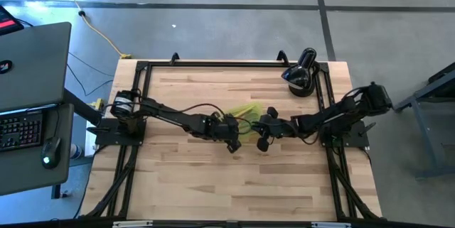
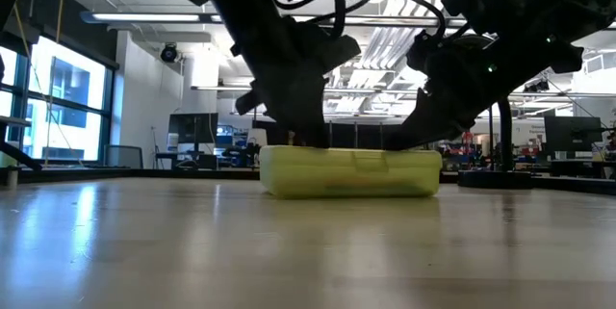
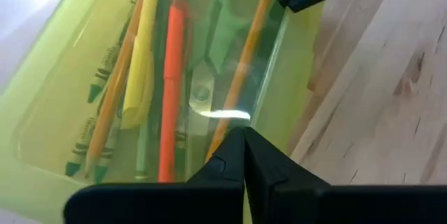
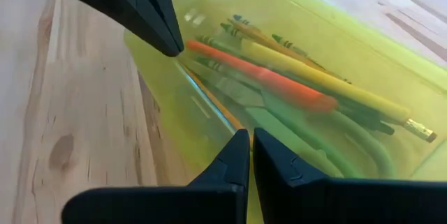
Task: Pick & place school supplies into a supply box
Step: Close the yellow supply box
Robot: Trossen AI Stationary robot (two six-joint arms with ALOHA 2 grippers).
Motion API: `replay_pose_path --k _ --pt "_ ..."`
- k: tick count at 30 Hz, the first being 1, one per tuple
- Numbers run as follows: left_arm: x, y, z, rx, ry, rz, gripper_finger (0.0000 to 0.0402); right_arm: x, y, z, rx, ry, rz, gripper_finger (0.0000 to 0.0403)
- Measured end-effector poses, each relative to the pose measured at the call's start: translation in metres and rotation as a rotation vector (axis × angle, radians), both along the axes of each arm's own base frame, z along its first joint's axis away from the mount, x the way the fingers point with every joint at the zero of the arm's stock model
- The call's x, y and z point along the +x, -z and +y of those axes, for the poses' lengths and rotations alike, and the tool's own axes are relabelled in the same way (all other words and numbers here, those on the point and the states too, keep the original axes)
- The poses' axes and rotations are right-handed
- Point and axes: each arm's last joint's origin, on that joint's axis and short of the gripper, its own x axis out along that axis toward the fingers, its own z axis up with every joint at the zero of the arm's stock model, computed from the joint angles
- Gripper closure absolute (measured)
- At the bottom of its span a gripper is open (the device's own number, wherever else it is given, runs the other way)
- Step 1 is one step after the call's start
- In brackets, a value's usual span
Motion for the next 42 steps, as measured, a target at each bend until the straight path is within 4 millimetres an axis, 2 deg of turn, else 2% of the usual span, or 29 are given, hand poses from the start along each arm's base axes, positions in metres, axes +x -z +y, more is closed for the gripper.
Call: replay_pose_path --k 5,11,13,15,18,22,25,29,35,42 --pt "0.003 0.005 -0.003 0.010 -0.004 -0.019 0.0391 0.001 -0.001 0.000 0.002 0.000 -0.012 0.0403" --pt "0.007 -0.023 -0.021 0.074 0.069 -0.114 0.0363 0.001 -0.002 0.000 0.007 -0.004 -0.021 0.0403" --pt "0.010 -0.036 -0.030 0.087 0.110 -0.159 0.0365 0.001 -0.002 0.000 0.006 -0.003 -0.020 0.0403" --pt "0.012 -0.040 -0.038 0.076 0.143 -0.191 0.0377 0.001 -0.002 0.000 0.006 -0.004 -0.021 0.0403" --pt "0.016 -0.033 -0.047 0.065 0.165 -0.223 0.0391 0.001 -0.002 0.000 0.008 -0.004 -0.021 0.0403" --pt "0.023 -0.021 -0.055 0.062 0.157 -0.245 0.0378 0.001 -0.002 0.000 0.009 -0.005 -0.022 0.0403" --pt "0.029 -0.002 -0.056 0.040 0.143 -0.232 0.0373 0.002 -0.002 0.000 0.011 -0.004 -0.026 0.0403" --pt "0.032 0.019 -0.053 0.049 0.083 -0.202 0.0391 0.002 -0.002 0.000 0.015 -0.009 -0.030 0.0403" --pt "0.033 0.020 -0.050 0.084 -0.034 -0.239 0.0377 0.003 -0.003 0.000 0.017 -0.010 -0.040 0.0403" --pt "0.034 0.020 -0.046 0.056 -0.099 -0.254 0.0391 0.004 -0.005 0.002 0.077 -0.024 -0.070 0.0403"
